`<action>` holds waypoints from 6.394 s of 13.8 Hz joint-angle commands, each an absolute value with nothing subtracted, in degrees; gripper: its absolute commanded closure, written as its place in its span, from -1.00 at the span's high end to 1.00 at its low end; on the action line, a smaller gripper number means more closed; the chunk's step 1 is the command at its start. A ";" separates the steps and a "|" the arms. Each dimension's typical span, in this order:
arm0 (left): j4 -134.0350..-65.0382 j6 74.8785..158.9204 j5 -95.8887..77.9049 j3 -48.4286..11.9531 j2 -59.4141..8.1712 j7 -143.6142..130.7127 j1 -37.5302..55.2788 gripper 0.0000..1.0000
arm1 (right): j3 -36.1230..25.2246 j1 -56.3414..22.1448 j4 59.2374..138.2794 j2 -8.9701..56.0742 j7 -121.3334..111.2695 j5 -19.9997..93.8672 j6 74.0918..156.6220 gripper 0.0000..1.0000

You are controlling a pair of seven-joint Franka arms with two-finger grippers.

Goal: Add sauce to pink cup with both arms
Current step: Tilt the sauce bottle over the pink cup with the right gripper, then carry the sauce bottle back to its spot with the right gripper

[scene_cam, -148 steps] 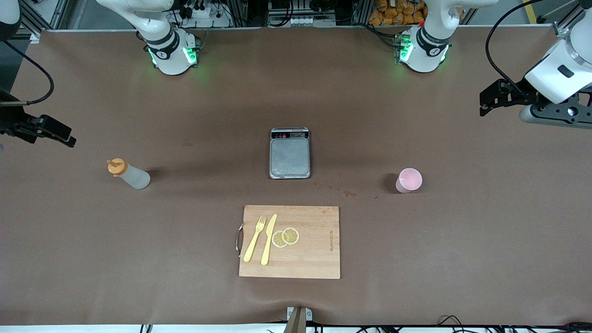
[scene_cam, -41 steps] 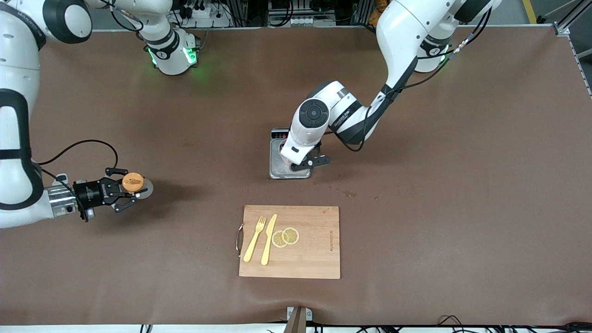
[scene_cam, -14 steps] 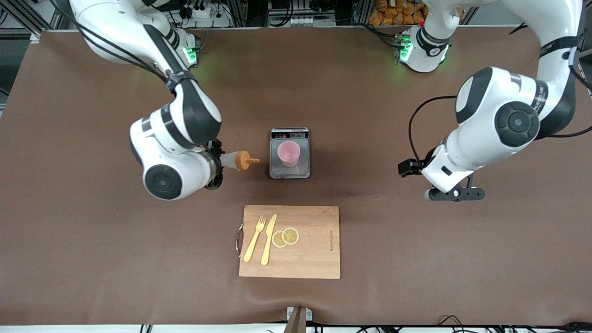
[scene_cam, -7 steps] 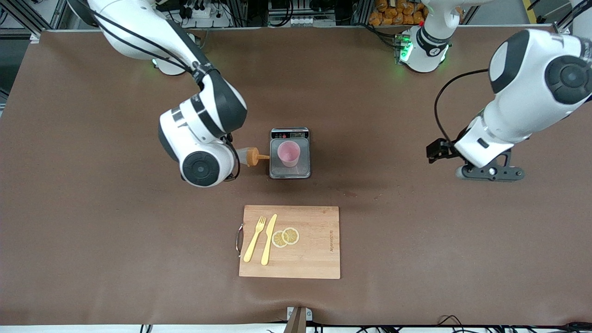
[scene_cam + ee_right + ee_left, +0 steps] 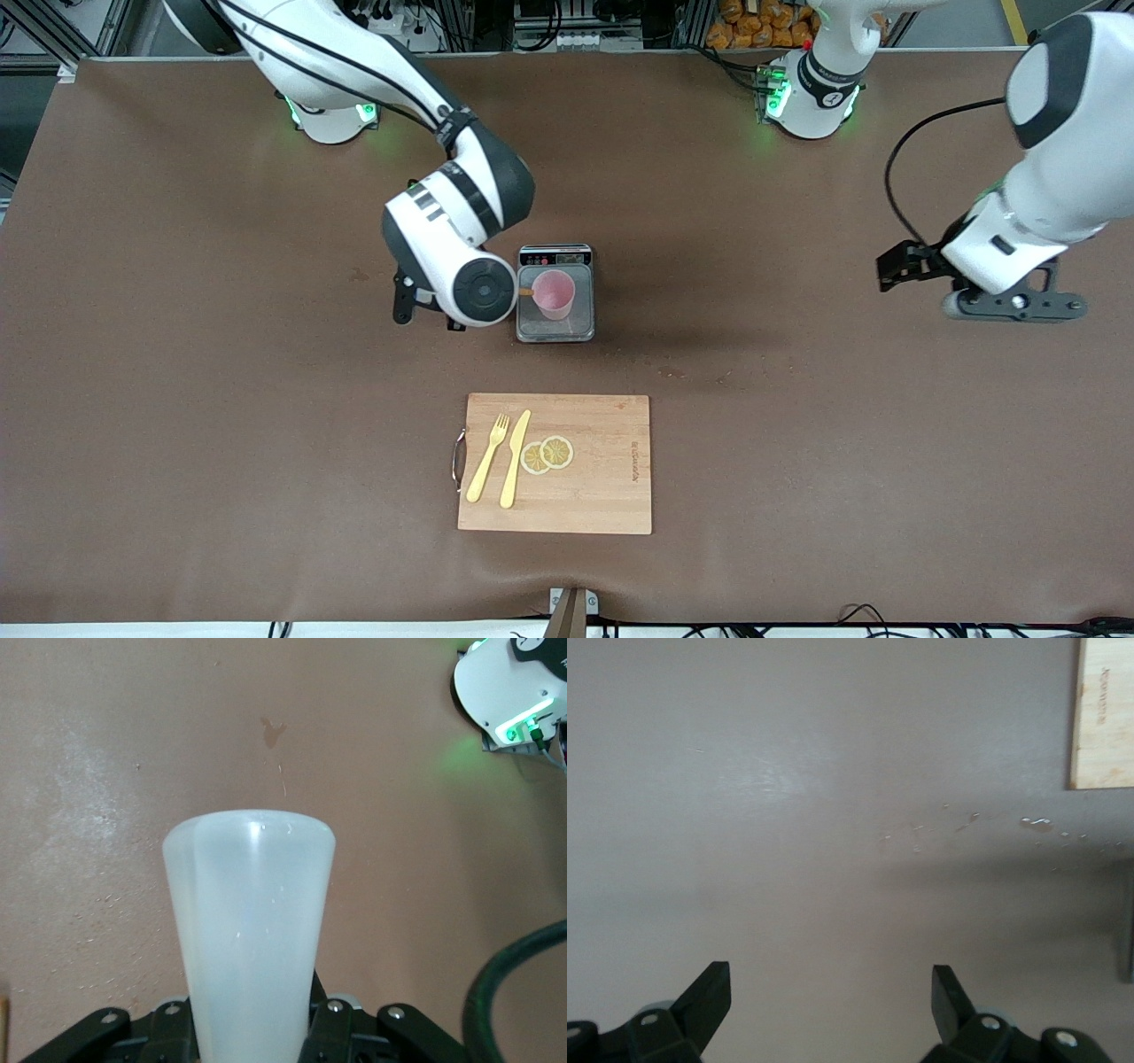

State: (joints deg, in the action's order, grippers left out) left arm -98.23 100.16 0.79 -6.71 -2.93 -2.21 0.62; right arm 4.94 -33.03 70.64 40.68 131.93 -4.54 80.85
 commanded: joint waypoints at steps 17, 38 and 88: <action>-90.97 87.98 -1.58 2.46 0.88 -3.78 8.79 1.00 | 4.92 -33.93 70.32 41.84 133.42 -8.79 77.52 -1.00; -90.44 88.94 -0.97 0.62 0.26 -1.49 6.42 1.00 | 4.92 -2.93 70.49 33.31 90.48 20.55 72.07 -1.00; -87.63 88.59 -1.05 0.62 -0.88 -2.29 6.59 1.00 | 4.83 24.98 58.72 48.35 41.57 21.29 64.60 1.00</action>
